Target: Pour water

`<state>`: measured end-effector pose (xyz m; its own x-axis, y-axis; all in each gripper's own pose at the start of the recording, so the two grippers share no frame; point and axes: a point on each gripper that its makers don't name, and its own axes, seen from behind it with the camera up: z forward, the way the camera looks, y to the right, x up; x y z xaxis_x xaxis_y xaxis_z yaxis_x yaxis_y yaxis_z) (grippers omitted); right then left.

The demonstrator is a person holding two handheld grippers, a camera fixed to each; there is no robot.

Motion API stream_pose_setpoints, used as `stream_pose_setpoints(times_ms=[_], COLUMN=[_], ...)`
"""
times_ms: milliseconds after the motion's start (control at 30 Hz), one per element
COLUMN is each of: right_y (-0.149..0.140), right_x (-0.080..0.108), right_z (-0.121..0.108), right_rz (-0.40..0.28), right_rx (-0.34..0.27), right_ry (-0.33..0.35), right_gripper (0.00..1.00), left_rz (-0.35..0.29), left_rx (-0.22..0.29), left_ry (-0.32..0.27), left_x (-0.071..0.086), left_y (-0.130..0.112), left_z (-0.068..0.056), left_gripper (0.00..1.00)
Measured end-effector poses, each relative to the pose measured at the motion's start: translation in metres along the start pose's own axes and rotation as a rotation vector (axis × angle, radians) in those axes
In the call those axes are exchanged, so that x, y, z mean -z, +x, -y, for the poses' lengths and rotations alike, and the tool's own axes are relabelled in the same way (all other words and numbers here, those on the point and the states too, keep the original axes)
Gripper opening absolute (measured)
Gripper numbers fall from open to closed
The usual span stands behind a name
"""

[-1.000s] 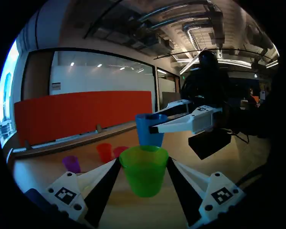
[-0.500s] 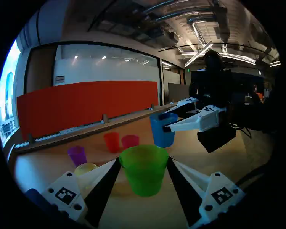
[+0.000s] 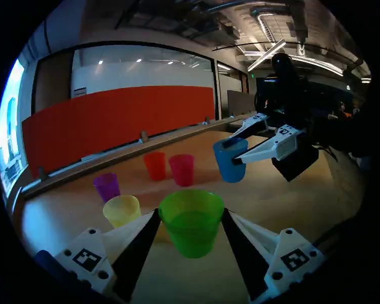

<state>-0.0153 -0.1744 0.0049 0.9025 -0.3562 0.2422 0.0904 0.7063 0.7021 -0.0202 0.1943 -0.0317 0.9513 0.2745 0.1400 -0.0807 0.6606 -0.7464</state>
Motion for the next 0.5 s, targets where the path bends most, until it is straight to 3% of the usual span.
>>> stream_pose_setpoints(times_ms=[500], right_y=[-0.04], right_x=[-0.007], right_z=[-0.005], right_rz=[0.125], right_rx=[0.04], right_ry=[0.053], right_gripper=[0.92], left_rz=[0.099], left_rx=[-0.026], left_ry=[-0.007], left_x=[-0.006], left_y=[-0.032], left_z=[0.008], left_gripper=[0.87])
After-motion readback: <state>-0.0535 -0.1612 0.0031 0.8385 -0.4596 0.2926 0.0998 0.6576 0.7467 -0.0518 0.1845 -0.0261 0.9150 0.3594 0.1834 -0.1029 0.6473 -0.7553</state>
